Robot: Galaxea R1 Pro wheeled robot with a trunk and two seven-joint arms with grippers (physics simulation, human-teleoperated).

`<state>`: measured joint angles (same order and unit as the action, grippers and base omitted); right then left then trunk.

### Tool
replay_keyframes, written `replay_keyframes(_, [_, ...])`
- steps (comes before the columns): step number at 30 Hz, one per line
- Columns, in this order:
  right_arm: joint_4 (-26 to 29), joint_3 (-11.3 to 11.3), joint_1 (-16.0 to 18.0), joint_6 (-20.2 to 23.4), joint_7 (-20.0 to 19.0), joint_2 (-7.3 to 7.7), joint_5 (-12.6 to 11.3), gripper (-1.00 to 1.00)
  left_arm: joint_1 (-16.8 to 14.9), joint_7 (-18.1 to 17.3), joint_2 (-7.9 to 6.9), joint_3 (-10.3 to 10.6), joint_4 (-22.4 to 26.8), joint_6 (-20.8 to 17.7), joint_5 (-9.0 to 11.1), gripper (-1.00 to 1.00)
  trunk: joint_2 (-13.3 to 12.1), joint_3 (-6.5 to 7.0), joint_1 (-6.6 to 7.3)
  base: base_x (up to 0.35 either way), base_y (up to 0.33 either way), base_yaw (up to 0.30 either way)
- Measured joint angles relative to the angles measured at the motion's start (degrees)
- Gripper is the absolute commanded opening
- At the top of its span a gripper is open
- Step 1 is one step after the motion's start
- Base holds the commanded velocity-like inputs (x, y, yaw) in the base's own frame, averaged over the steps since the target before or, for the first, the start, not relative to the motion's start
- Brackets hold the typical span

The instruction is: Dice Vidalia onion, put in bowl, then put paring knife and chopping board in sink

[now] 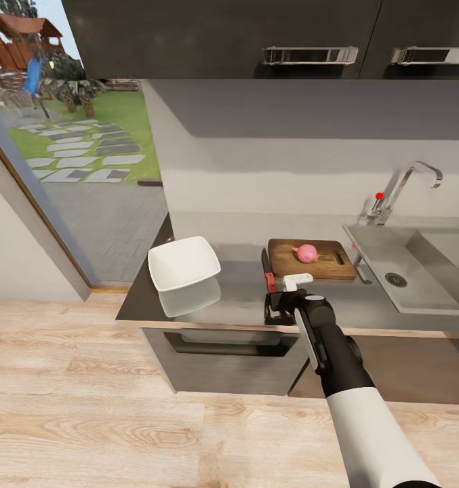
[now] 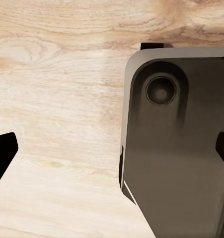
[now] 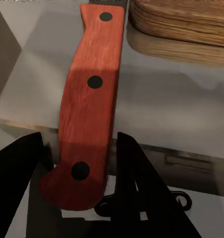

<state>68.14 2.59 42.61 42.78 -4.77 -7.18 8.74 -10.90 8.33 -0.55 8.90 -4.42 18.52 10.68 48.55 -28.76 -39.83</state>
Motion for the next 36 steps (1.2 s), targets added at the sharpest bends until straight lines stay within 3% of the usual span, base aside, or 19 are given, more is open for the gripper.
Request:
replay_keyframes(6, [-0.06, 0.03, -0.01, -0.20, 0.01, -0.08, 0.01, -1.00, 0.00, 0.00, 0.00, 0.00, 0.00, 0.00, 0.00, 1.00, 0.00, 0.00, 0.00, 0.000, 0.000, 0.000])
replay_keyframes(14, [-0.09, 2.02, -0.02, -0.43, 0.05, -0.01, 0.94, -1.00, 0.00, 0.01, 0.00, -0.02, 0.04, 0.10, 0.00, 1.00, -0.01, -0.01, -0.01, 0.000, 0.036, 0.000])
replay_keyframes(36, [-0.01, 1.90, -0.02, -0.38, 0.20, 0.08, 0.94, -1.00, 0.00, 0.00, 0.00, -0.01, 0.04, 0.00, 0.00, 1.00, -0.01, -0.01, -0.01, 0.000, 0.024, 0.000])
